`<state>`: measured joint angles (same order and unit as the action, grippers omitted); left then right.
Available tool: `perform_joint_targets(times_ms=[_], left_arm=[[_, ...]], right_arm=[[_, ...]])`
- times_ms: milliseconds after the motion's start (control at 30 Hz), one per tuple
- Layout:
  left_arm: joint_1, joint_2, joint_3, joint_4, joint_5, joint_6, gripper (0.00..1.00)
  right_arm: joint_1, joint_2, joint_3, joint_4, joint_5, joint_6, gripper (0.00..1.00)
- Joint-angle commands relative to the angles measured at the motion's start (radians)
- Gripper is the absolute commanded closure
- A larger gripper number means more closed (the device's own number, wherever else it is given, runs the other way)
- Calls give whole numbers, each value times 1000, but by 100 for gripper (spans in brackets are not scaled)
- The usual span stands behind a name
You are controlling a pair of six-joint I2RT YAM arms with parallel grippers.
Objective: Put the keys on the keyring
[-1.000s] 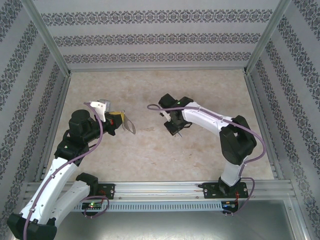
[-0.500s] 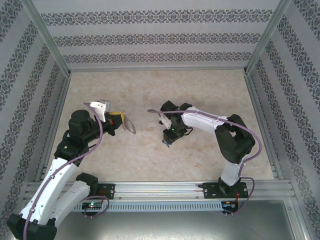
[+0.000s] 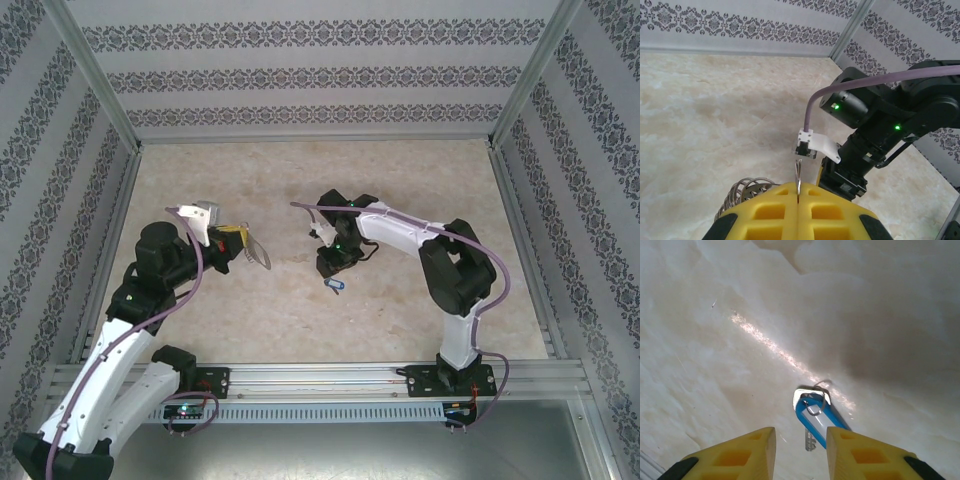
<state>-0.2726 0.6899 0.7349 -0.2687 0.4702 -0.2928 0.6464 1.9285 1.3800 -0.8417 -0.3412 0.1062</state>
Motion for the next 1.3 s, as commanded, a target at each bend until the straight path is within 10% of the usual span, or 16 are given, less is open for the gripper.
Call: perform_joint_targets(times_ms=[0,1267], left_arm=[[13,-29,8,-15,0,6,100],[13,-49,-4,-31,-5,94,100]], right_arm=[[-15,43,41,-36,-69,16,67],[-51,137,74,-42,-92,36,81]])
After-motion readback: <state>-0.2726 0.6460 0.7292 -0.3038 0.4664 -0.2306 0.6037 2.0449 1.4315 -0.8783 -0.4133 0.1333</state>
